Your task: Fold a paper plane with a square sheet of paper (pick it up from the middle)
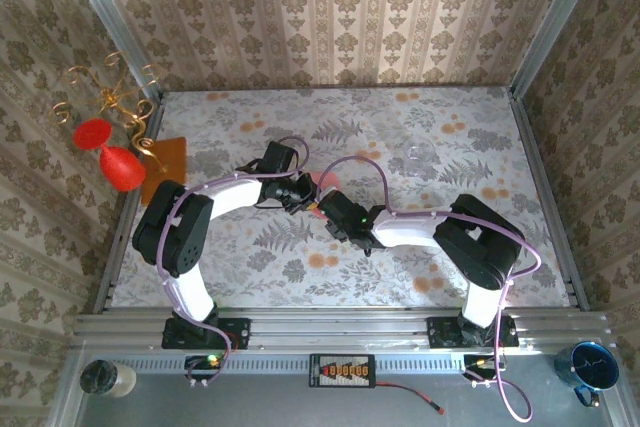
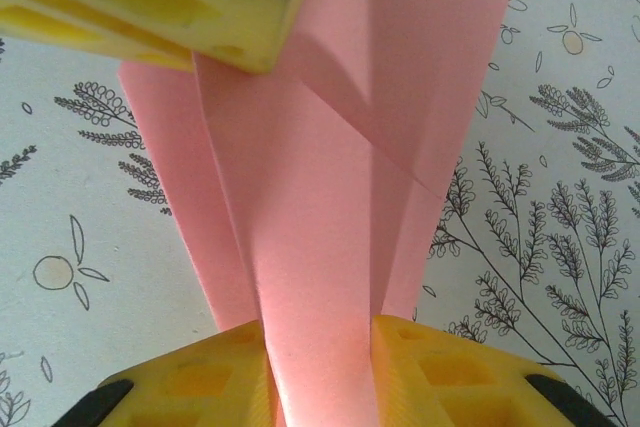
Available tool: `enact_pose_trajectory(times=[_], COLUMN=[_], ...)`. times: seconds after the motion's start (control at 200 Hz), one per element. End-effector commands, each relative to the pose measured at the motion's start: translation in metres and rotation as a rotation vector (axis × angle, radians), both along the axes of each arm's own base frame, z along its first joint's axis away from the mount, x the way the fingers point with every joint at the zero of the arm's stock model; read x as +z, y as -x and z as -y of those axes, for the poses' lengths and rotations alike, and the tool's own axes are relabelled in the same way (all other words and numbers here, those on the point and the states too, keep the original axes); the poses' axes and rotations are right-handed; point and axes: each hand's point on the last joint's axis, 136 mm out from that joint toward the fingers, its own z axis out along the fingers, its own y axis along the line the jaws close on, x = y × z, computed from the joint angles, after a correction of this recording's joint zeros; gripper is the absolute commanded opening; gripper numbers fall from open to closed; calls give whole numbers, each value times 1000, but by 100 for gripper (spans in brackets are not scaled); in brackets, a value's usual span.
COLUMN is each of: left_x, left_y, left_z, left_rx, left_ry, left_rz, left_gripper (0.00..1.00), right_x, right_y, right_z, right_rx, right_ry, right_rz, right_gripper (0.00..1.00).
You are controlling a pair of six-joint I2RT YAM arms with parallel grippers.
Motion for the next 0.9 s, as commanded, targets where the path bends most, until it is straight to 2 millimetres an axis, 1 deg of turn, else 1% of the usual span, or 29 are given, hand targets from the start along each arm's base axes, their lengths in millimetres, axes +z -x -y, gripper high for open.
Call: enact_pose_trajectory(times=[0.0,0.15,0.38,0.51,0.64,0.66,0.725,0.81,0.895], left_x=[15,16,17,20,24,25,25,25,24], left_y=[-5,-6,-8,-12,-19,-26,-30,-32,-29], left_z=[1,0,-3,-11,-34,-46,-67,-89,-103], left_rx=[8,12,22,45,108,144,201,272,317], left_ry=[6,6,7,8,5,4,7,18,16], left_rz=[22,25,27,36,58,62,69,84,97], left_gripper=[10,10,11,16,27,28,35,37,39], right_x=[8,6,5,8,8,7,5,2,-1], right_y=[-2,-1,1,3,10,11,17,23,27], right_z=[2,2,1,-1,-7,-7,-12,-18,-21], right_rx=[9,21,35,48,77,81,101,117,118], right_ry=[25,38,42,26,-8,-15,-39,-71,-108], right_rz=[51,51,48,44,3,-6,-37,-77,-120], right_gripper=[30,27,18,14,13,13,13,12,12])
